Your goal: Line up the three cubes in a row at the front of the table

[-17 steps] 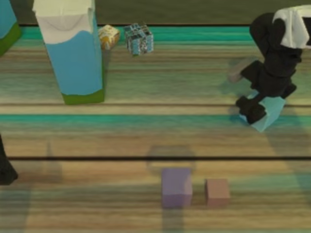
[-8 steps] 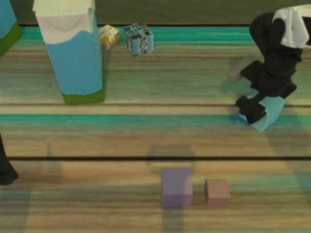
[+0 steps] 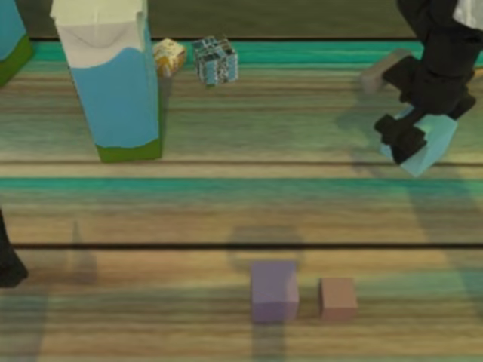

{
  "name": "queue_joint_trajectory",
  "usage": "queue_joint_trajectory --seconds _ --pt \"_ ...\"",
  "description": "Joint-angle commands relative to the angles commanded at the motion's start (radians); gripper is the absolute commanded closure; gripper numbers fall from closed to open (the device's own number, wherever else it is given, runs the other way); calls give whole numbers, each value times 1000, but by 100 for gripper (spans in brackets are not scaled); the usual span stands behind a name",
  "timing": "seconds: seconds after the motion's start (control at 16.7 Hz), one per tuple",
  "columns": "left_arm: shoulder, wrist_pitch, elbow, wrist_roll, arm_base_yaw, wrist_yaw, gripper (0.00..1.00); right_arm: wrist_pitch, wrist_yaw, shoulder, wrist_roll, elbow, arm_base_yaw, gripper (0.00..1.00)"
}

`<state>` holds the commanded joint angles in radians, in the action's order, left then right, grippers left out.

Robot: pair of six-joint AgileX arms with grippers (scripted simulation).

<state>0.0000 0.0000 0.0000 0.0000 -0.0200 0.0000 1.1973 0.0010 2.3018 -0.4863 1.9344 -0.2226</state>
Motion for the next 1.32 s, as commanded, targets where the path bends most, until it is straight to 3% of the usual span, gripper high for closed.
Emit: queue_joint_trajectory --seconds 0.36,0.6,0.84,1.32 --pt "0 0 0 0 0 0 0 2 0 4 14 4 -3 100" --pt "0 0 0 0 0 0 0 23 2 26 162 49 -91 100" --pt "0 0 0 0 0 0 0 61 5 60 451 111 -243 100" --pt "0 0 0 0 0 0 0 143 4 111 1202 212 -608 100"
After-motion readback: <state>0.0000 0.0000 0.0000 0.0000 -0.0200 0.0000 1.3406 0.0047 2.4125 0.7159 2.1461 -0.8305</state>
